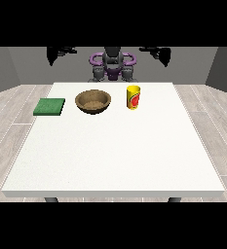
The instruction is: Pick the cup and pour the ball into the bowl, then pick the bowl and place it on the pad
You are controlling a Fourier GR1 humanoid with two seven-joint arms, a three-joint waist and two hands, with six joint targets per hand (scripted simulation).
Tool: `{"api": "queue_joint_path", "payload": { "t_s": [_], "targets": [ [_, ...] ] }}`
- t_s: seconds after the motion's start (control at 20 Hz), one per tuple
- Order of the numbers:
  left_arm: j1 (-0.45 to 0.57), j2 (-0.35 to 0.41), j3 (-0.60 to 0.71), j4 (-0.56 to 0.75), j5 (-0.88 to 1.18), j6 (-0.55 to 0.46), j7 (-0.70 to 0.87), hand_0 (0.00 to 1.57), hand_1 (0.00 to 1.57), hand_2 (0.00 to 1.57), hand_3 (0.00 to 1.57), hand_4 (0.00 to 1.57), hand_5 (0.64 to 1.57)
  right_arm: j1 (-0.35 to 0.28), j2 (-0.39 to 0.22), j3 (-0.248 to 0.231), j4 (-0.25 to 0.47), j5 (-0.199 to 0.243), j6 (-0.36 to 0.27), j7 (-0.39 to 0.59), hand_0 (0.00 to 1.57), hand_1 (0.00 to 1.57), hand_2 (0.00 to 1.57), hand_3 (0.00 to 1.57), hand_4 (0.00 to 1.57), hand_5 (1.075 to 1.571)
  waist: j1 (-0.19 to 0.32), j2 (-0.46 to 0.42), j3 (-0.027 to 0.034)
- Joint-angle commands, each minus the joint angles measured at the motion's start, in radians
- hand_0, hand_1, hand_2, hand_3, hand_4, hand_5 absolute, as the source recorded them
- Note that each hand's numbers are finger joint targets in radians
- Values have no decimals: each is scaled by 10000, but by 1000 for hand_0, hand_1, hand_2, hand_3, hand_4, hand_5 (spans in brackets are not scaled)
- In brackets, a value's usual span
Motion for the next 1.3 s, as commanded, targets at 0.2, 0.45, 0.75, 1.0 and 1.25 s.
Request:
{"api": "queue_joint_path", "payload": {
  "t_s": [0.2,0.45,0.75,1.0,1.25],
  "targets": [
    [-213,-563,-87,2271,-846,329,-2995,0,0,0,0,0,1527,-224,-152,-242,822,101,549,-1267,0,0,0,0,0,1571,-364,965,0],
    [-352,-1094,-125,4124,-1178,675,-4786,0,0,0,0,0,1517,-373,-165,-165,599,40,675,-1330,0,0,0,0,0,1571,-794,1416,-3],
    [-2155,-1017,247,6224,-1277,1413,-5502,0,0,0,0,0,1517,-1160,-264,-221,1329,240,655,-1758,0,0,0,0,0,1570,-826,1967,-3],
    [-2219,-1298,66,7434,-1375,2016,-7122,0,0,0,0,0,1517,-1157,-365,-398,1865,241,936,-2433,0,0,0,0,0,1571,-920,2140,-2],
    [-2798,-913,730,9014,-1207,1749,-8099,0,0,0,0,0,1521,-953,-234,-169,1605,301,998,-2331,0,0,0,0,0,1571,-1115,2376,-5]
  ]
}}
